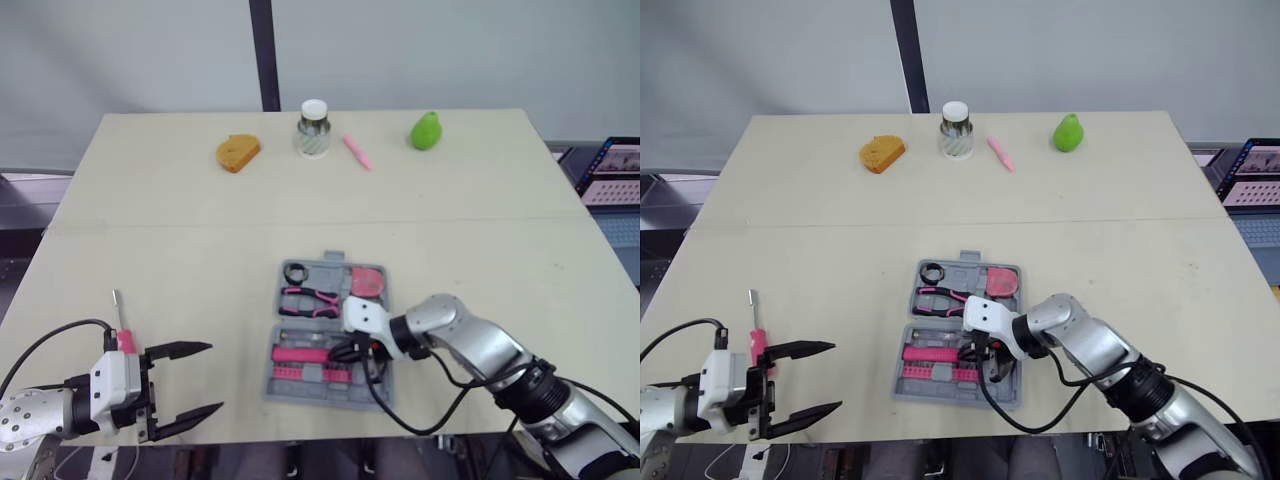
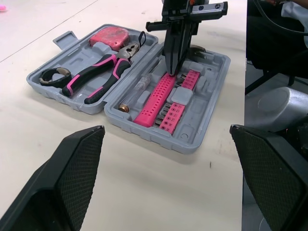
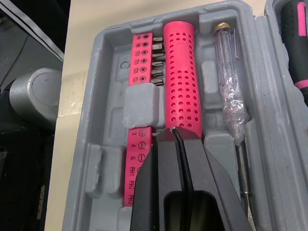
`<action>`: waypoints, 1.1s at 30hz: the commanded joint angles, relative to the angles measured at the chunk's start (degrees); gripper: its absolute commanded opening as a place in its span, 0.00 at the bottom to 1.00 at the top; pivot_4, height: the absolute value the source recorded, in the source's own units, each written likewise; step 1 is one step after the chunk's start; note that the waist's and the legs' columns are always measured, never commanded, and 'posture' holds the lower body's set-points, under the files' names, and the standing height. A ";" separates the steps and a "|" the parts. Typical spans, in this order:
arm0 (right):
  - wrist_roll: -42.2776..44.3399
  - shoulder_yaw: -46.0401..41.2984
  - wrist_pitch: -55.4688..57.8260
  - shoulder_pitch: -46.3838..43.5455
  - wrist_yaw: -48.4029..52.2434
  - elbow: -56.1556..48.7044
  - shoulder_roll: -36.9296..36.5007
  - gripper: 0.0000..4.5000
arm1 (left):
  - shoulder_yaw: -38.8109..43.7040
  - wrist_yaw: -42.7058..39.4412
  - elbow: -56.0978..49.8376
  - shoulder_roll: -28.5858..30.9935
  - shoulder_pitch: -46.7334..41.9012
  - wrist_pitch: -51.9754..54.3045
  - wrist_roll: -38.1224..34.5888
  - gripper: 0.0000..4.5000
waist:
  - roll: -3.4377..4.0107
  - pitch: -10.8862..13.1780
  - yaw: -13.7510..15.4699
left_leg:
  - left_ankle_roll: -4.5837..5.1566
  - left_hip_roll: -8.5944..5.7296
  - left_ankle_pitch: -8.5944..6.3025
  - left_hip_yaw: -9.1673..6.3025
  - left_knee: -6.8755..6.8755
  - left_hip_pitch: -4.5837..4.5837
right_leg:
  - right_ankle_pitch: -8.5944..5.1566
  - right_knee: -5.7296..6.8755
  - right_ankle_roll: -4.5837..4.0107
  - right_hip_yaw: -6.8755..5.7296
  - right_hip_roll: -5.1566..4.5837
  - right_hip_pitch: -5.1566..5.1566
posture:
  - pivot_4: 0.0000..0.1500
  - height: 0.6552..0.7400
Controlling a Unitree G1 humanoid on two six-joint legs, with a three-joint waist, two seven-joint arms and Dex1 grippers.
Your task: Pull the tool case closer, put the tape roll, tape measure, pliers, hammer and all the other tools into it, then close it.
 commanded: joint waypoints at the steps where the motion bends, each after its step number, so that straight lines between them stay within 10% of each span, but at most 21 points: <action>1: -0.47 -0.93 -0.10 0.59 0.50 -0.63 0.47 0.01 | 0.72 -0.32 -0.63 0.06 0.39 -0.77 -0.73 1.00 | 0.00 0.00 -0.01 | 0.00 0.00 0.00 0.00 0.00 0.00 | 0.00 0.00 0.00 0.00 0.00 0.00 | 1.00 0.47; 33: -2.62 -0.91 1.66 2.87 -0.14 2.19 2.16 0.01 | 0.50 0.03 -1.54 0.16 0.27 0.00 -0.87 1.00 | -0.11 -0.07 0.13 | 0.00 -0.01 0.00 -0.05 0.01 0.10 | 0.00 0.02 0.00 -0.02 0.01 0.12 | 1.00 0.47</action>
